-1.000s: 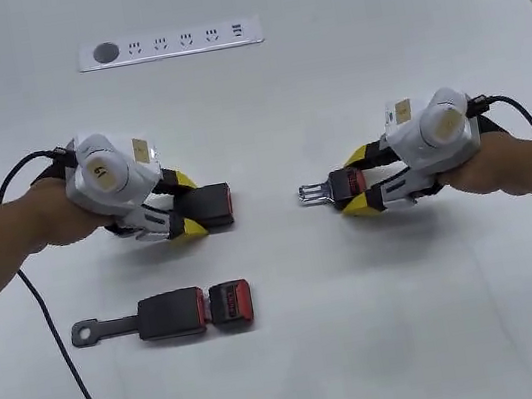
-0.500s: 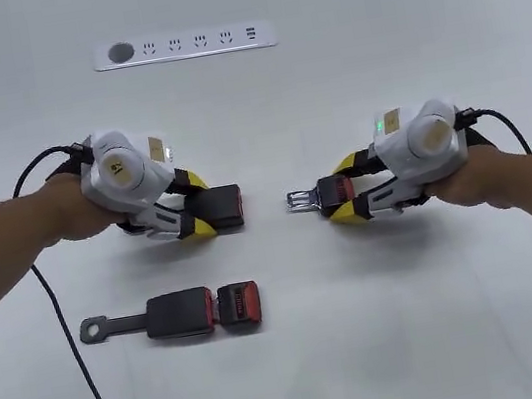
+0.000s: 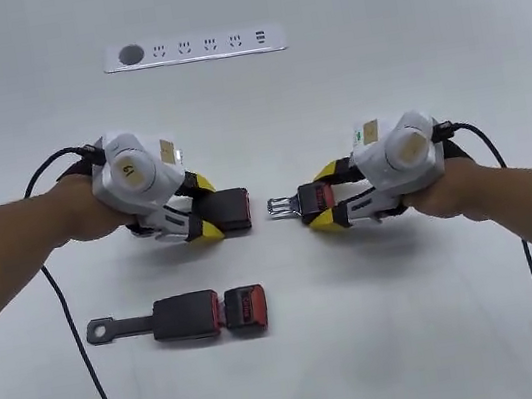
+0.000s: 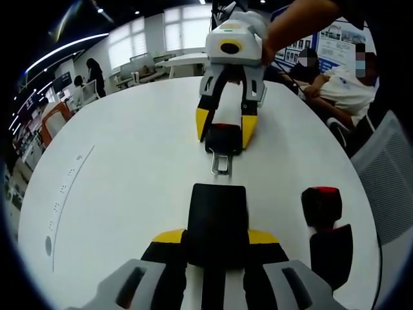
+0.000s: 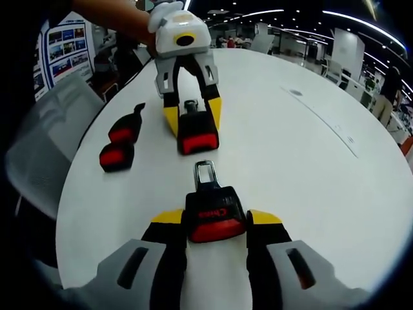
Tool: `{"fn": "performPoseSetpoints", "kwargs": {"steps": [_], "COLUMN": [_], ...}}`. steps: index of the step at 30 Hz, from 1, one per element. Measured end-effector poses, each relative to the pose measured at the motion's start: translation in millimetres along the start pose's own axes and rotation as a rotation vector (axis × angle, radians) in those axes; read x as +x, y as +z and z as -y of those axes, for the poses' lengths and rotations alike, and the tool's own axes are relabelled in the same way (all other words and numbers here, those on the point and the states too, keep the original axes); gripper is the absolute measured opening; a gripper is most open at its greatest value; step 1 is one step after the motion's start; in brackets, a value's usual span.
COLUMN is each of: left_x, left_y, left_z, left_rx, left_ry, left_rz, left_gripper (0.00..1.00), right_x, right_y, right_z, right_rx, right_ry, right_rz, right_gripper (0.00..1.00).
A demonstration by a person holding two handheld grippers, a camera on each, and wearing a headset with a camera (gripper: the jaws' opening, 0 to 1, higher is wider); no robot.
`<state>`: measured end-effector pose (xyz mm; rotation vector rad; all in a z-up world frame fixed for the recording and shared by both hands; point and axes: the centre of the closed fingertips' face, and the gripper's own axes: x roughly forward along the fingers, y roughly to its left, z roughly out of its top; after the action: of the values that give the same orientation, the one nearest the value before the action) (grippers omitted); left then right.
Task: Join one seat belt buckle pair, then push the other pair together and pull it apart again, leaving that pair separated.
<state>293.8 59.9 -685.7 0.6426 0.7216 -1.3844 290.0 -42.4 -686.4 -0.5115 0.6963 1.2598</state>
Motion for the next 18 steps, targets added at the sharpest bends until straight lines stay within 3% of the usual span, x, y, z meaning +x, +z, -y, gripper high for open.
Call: {"fn": "performPoseSetpoints", "kwargs": {"steps": [18], "left_x": [0.7], "left_y": [-3.4], "left_z": [-2.3], "left_rx": [0.000], "left_ry": [-0.001], "left_rz": [-0.012], "left_gripper": [0.34], "right_x": [27.0], "right_y": [20.5], "right_z": [-3.1], "right_rx": [-0.008], "right_ry": [0.015], "right_rz": [0.027], "right_gripper": [0.34]}}
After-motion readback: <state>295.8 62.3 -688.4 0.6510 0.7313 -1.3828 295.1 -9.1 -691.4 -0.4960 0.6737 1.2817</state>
